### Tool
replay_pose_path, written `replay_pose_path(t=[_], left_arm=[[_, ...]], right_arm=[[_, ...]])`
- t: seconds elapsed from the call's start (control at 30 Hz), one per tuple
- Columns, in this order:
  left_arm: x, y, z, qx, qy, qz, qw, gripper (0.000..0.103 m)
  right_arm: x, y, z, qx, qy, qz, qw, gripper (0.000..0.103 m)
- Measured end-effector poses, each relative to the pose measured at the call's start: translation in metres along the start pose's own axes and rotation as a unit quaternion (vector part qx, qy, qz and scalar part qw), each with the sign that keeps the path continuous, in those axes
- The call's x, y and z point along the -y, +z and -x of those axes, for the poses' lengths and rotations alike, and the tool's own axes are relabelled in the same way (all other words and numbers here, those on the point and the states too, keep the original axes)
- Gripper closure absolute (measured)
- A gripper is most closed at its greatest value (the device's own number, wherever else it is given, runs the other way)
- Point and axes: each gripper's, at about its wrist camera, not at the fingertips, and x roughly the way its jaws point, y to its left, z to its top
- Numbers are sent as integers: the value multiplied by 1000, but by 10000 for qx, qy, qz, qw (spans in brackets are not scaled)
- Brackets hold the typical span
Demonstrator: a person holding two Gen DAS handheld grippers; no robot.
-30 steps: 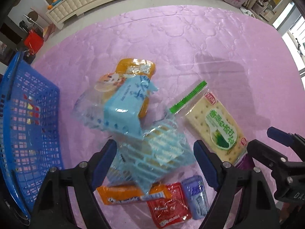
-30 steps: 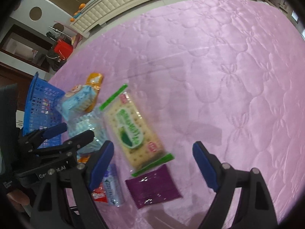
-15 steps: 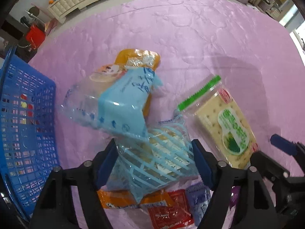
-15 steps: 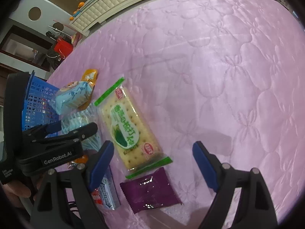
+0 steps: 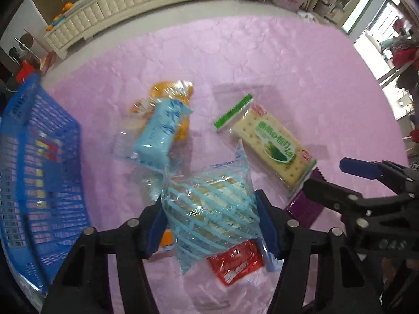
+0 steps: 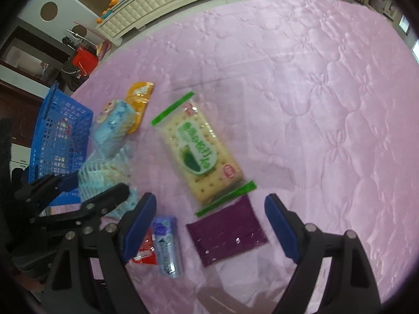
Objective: Organize snacks
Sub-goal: 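Carry the blue-striped bag into the basket while the right tool grasps a blue-wrapped bag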
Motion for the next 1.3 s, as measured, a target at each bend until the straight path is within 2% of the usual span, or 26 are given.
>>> replay_pose_path(t=[0.2,0.33,0.43,0.63,0.87,1.0,1.2,1.3], left_arm=[[-35,-12,65,640,-202,166,9976,43],[-54,-17,91,897,-175,239,9955,43],[-73,-20,97,1058,-100,329,9938,43],[-122,-23,109,1292,100,697,9891,43],[-177,-22,103,1257,288,1037,9862,43],[-203,-22,93,1146,290,1183,9859,43],[-232,-24,71,990,164,1423,9847,43],[-248,-26,64,935,70,1574,9831,43]], right_arm=[[-40,3,20,82,136,73,9998,16],[-75,10,30,104,178,302,9993,16],[-98,21,31,108,256,355,9990,16],[-133,41,12,33,128,500,9987,16],[-161,66,-35,-257,5,360,9990,16],[-160,88,-68,-538,254,-285,9978,16],[-171,112,-117,-715,-425,-359,9959,16],[-170,114,-137,-923,-508,-396,9936,16]])
